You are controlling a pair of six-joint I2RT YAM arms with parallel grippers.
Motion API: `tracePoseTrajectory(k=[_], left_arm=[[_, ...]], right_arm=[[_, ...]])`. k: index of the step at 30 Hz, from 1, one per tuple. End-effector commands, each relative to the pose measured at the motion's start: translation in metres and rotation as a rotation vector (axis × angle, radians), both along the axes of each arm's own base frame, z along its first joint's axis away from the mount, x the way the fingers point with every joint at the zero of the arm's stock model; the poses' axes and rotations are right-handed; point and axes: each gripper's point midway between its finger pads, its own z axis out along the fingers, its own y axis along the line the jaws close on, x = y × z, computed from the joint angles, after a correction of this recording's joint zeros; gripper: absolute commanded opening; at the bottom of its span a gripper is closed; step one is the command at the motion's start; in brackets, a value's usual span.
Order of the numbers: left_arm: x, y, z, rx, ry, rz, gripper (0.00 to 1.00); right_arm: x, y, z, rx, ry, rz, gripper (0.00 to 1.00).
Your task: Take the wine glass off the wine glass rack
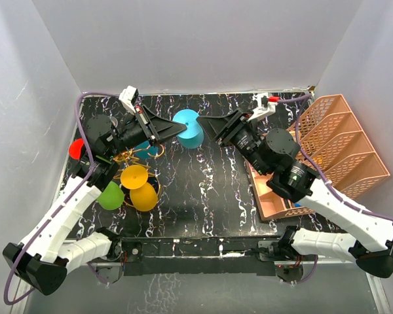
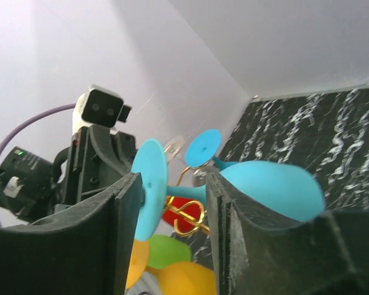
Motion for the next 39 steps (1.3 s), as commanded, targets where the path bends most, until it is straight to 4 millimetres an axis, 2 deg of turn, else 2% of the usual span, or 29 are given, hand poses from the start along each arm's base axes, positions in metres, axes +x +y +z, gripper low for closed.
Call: tracePoseTrajectory(k=[1, 4, 7, 11, 13, 21, 30, 33, 39], left_arm=[[-0.015, 0.01, 0.026, -0.074, -0.068, 0.019, 0.0], [-0.02, 0.012, 0.032, -0.107, -0.075, 0.006, 0.0], [-0.027, 0.014, 0.041, -0.146, -0.088, -0.007, 0.0], [-0.043, 0.02, 0.062, -0.234, -0.104, -0.053, 0.0], [-0.051, 0.022, 0.071, -0.263, -0.114, -0.073, 0.0], [-0.078, 0.034, 0.095, -0.342, -0.157, -0.128, 0.0], [-0.098, 0.047, 0.102, -0.43, -0.16, -0.161, 0.0], [-0.102, 0.049, 0.104, -0.448, -0.163, -0.17, 0.0], [-0.104, 0.051, 0.103, -0.475, -0.159, -0.18, 0.0]], right_arm=[[0.006, -0.036, 0.019, -0.061, -0.137, -0.157, 0.55], [0.012, -0.06, 0.001, -0.16, -0.144, -0.266, 0.63], [0.007, -0.076, -0.014, -0.204, -0.143, -0.296, 0.71], [-0.01, -0.076, -0.032, -0.155, -0.123, -0.214, 0.85], [-0.022, -0.071, -0.031, -0.078, -0.119, -0.15, 0.89], [-0.064, -0.04, -0.009, 0.231, -0.186, 0.148, 0.97], [-0.076, -0.019, 0.005, 0.295, -0.258, 0.276, 0.99], [-0.086, -0.018, 0.019, 0.333, -0.323, 0.322, 0.96], [-0.136, -0.022, 0.046, 0.403, -0.545, 0.515, 0.8]])
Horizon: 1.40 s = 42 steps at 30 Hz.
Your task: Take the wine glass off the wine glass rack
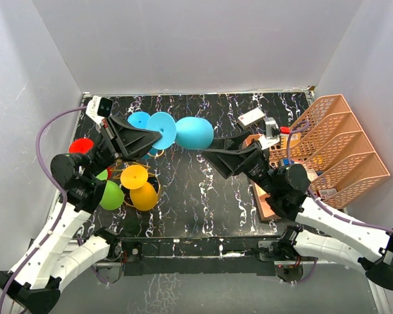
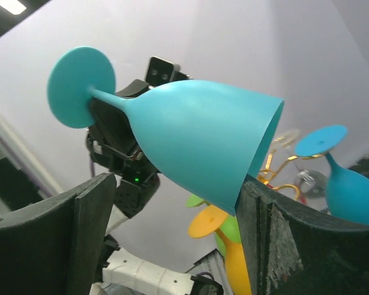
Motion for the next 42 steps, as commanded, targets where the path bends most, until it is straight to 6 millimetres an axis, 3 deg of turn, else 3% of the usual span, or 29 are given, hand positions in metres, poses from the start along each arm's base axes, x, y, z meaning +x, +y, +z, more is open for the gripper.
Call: tracePoseTrajectory(k=[1, 9, 14, 20, 24, 30, 33, 36, 38, 42], left_arm=[[-0.015, 0.007, 0.01, -0.056, -0.06, -0.029, 0.0], [-0.012, 0.008, 0.005, -0.132, -0.041, -0.077, 0.0], [-0.011, 0.008, 0.004, -0.138, -0.044, -0.077, 0.0], [-0.01, 0.008, 0.001, -0.131, -0.043, -0.065, 0.0], [-0.006, 0.01, -0.003, -0.112, -0.048, -0.005, 0.19], [0.005, 0.011, -0.017, -0.014, -0.035, 0.126, 0.72], [0.011, 0.012, -0.026, 0.035, -0.015, 0.177, 0.92], [0.014, 0.015, -0.031, 0.085, -0.01, 0.232, 0.97], [0.016, 0.017, -0.033, 0.124, -0.013, 0.274, 0.97], [0.013, 0.028, -0.023, 0.194, -0.061, 0.364, 0.97]], right_arm=[[-0.066, -0.02, 0.054, 0.173, -0.304, 0.187, 0.75], [-0.103, -0.035, 0.057, 0.254, -0.455, 0.3, 0.4], [-0.115, -0.033, 0.061, 0.232, -0.542, 0.334, 0.15], [-0.116, -0.039, 0.065, 0.231, -0.59, 0.274, 0.08], [-0.104, -0.043, 0.067, 0.207, -0.564, 0.185, 0.08], [-0.08, -0.057, 0.072, 0.179, -0.49, 0.014, 0.08], [-0.06, -0.062, 0.069, 0.124, -0.428, -0.1, 0.08], [-0.015, -0.066, 0.052, -0.002, -0.273, -0.285, 0.08], [0.02, -0.068, 0.027, -0.139, -0.144, -0.423, 0.08], [0.082, -0.082, -0.053, -0.476, 0.157, -0.698, 0.08]])
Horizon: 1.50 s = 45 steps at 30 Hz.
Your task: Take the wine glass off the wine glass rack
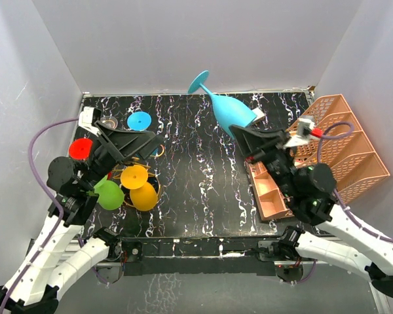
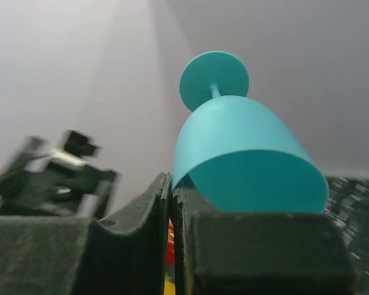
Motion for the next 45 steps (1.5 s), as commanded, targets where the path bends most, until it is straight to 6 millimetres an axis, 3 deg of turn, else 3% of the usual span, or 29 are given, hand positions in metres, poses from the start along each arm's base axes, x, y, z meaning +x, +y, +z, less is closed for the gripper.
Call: tracePoseTrajectory(k=[1, 4, 11, 13, 16, 24, 27, 40, 45], left_arm=[[-0.007, 0.019, 0.019, 0.101, -0.098, 0.143, 0.97], [-0.008, 0.028, 0.023, 0.172, -0.12, 0.217, 0.97], [-0.011, 0.047, 0.028, 0.289, -0.162, 0.335, 0.97], [-0.011, 0.05, 0.028, 0.304, -0.163, 0.348, 0.97], [-0.013, 0.051, 0.028, 0.312, -0.172, 0.355, 0.97], [-0.016, 0.052, 0.03, 0.335, -0.177, 0.351, 0.97], [-0.018, 0.054, 0.031, 0.339, -0.18, 0.359, 0.97], [-0.02, 0.055, 0.031, 0.34, -0.179, 0.358, 0.97], [-0.02, 0.056, 0.031, 0.34, -0.178, 0.36, 0.97]], right_arm=[[0.08, -0.018, -0.112, -0.403, 0.397, -0.434, 0.08], [0.095, -0.007, -0.16, -0.697, 0.455, -0.477, 0.08], [0.117, 0.002, -0.202, -1.172, 0.501, -0.496, 0.08], [0.137, 0.001, -0.216, -1.239, 0.577, -0.456, 0.08], [0.16, 0.008, -0.228, -1.268, 0.673, -0.309, 0.08], [0.214, 0.004, -0.226, -1.295, 0.759, -0.241, 0.08], [0.229, 0.006, -0.237, -1.319, 0.796, -0.192, 0.08], [0.261, -0.01, -0.273, -1.41, 0.927, -0.153, 0.08], [0.263, -0.011, -0.287, -1.423, 0.952, -0.126, 0.08]])
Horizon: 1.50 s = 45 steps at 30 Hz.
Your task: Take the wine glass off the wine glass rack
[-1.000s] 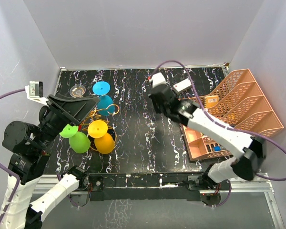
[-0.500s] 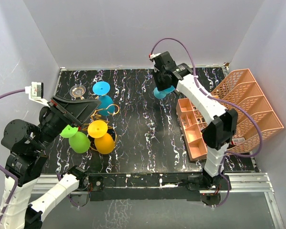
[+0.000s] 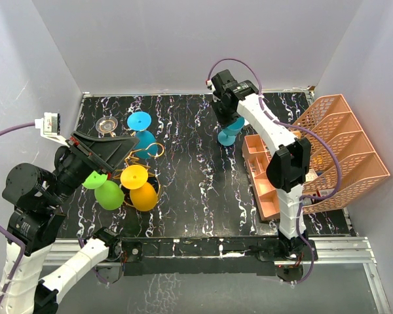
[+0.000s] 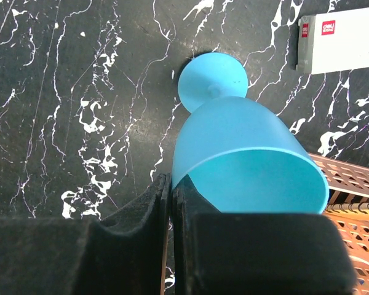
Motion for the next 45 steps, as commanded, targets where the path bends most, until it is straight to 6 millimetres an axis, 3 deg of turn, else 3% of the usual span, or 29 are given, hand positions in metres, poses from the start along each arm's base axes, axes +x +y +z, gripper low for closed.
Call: tracePoseTrajectory(k=[1, 10, 14, 16, 19, 25, 29, 31, 34, 35, 39, 43, 45], left_arm=[[-0.006, 0.005, 0.012, -0.008, -0.044, 0.01, 0.97], [-0.006, 0.005, 0.011, -0.009, -0.036, 0.01, 0.97], [-0.005, 0.005, 0.009, -0.008, -0.032, 0.011, 0.97], [-0.005, 0.004, 0.009, -0.007, -0.027, 0.009, 0.97], [-0.005, 0.005, 0.008, -0.009, -0.026, 0.01, 0.97], [-0.005, 0.007, 0.005, -0.003, -0.02, 0.023, 0.97], [-0.005, 0.01, 0.002, 0.005, -0.015, 0.037, 0.97], [-0.006, 0.011, 0.0, 0.011, -0.012, 0.045, 0.97], [-0.006, 0.014, -0.004, 0.023, -0.003, 0.061, 0.97], [-0.005, 0.015, -0.007, 0.027, 0.003, 0.068, 0.97], [-0.007, 0.019, -0.01, 0.032, 0.016, 0.083, 0.97], [-0.008, 0.024, -0.014, 0.04, 0.026, 0.103, 0.97], [-0.008, 0.026, -0.017, 0.046, 0.035, 0.115, 0.97]], right_arm=[[0.009, 0.003, 0.014, 0.029, -0.037, 0.021, 0.08], [0.016, 0.007, 0.006, 0.026, -0.031, 0.024, 0.13], [0.021, 0.008, 0.009, 0.031, -0.045, 0.019, 0.31], [0.025, 0.009, 0.021, 0.042, -0.077, 0.009, 0.5], [0.029, 0.009, 0.048, 0.071, -0.145, -0.001, 0.68], [0.022, 0.006, 0.112, 0.161, -0.296, -0.039, 0.82], [0.009, 0.01, 0.138, 0.305, -0.387, -0.085, 0.91], [-0.005, 0.017, 0.152, 0.429, -0.428, -0.087, 0.98], [-0.03, 0.03, 0.17, 0.614, -0.486, -0.027, 0.99], [-0.041, 0.034, 0.162, 0.664, -0.48, -0.008, 0.99], [-0.094, 0.043, 0.173, 0.914, -0.528, 0.093, 0.98], [-0.148, 0.062, 0.173, 1.216, -0.404, 0.206, 0.99], [-0.164, 0.072, 0.169, 1.298, -0.286, 0.24, 0.98]])
